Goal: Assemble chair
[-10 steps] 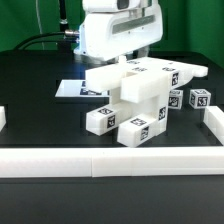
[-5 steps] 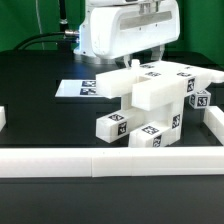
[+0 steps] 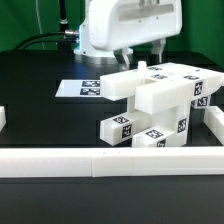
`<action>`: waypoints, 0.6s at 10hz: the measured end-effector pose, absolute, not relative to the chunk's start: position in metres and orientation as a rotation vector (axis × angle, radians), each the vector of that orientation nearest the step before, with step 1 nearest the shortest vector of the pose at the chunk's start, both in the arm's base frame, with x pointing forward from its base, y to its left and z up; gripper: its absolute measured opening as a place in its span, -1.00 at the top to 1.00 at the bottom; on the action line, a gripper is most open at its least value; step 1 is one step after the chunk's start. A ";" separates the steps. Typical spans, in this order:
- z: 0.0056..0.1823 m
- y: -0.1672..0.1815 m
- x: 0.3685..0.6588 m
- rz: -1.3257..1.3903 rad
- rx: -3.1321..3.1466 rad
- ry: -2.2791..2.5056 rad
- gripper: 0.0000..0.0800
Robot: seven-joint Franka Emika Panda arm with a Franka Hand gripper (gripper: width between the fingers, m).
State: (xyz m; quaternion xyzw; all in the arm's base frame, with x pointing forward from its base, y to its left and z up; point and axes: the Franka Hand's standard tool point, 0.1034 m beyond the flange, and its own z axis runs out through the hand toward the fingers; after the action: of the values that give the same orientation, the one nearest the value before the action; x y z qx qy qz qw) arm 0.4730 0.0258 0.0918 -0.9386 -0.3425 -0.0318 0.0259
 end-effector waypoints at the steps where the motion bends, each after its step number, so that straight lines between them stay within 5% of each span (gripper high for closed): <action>1: 0.089 0.034 0.475 -0.089 -2.927 -0.985 -0.62; 6: 0.079 0.068 0.507 -0.091 -2.988 -0.797 -0.62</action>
Offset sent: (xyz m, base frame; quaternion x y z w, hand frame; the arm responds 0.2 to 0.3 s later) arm 0.0345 0.0266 -0.0015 -0.0206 -0.0018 0.0490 0.9986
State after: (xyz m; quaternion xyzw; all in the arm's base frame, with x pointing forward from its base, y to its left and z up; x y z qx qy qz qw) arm 0.5069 0.0677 0.0791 -0.9656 -0.2574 -0.0293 0.0241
